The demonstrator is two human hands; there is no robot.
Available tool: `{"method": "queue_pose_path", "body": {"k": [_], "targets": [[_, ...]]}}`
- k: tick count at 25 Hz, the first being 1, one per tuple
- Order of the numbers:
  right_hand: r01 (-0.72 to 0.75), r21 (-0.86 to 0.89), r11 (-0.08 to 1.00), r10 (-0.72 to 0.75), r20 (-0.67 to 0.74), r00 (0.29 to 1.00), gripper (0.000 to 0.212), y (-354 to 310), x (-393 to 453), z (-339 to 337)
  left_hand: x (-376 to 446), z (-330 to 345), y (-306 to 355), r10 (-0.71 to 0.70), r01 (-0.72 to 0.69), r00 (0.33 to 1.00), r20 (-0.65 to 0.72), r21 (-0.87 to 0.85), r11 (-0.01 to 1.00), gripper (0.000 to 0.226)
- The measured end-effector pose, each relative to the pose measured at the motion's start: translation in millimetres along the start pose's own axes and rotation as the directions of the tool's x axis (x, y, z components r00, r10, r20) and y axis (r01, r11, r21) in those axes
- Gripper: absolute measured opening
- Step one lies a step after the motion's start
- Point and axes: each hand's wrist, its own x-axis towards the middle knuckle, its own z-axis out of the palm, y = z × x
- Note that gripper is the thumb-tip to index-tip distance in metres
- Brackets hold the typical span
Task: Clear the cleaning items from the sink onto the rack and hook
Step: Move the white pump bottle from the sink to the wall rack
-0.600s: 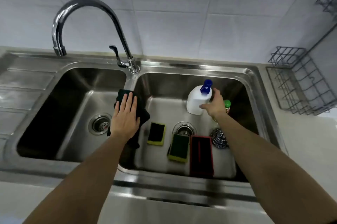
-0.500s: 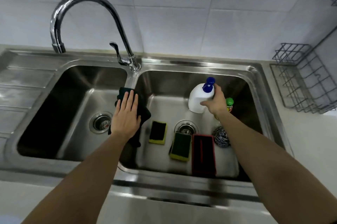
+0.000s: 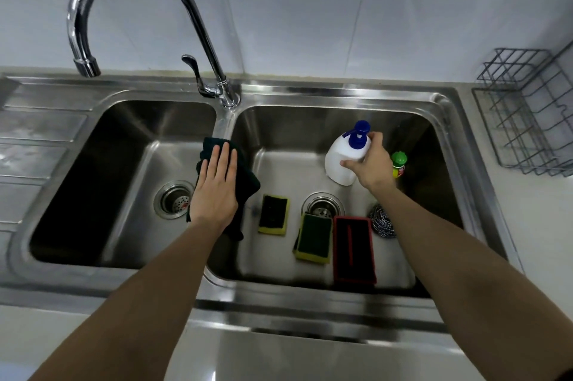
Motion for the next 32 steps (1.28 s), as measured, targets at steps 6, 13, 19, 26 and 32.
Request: {"method": "queue_pose_path", "body": {"k": [6,13,19,26,32], "targets": [[0.046,0.023,0.999,-0.045,-0.026,0.999,0.078,-5.5,-24.9,-16.5,1.6,-1.9,-0.7,0.008,-0.007,1.000,0.010,-0.024,1.000,0.072],[0.204,0.052,0.978,-0.195,-0.131,0.972,0.080,-55.3,-62.7,-111.6,15.7,-34.3,12.0,0.074,-0.059,0.993,0.090,-0.165,0.984,0.069],[0.343,0.045,0.938,-0.309,-0.333,0.891,0.084,-117.9,-88.2,-241.9,55.7,-100.9,104.0,0.232,-0.228,0.972,-0.032,-0.342,0.912,0.073],[0.460,-0.003,0.888,-0.386,-0.549,0.742,0.081,-163.3,-84.1,-385.9,105.0,-200.8,260.0,0.432,-0.459,0.886,-0.167,-0.437,0.773,0.067],[0.419,-0.192,0.888,-0.439,-0.632,0.639,0.079,-173.4,-48.1,-458.0,150.7,-275.3,361.3,0.469,-0.503,0.855,-0.223,-0.580,0.641,0.062]]}}
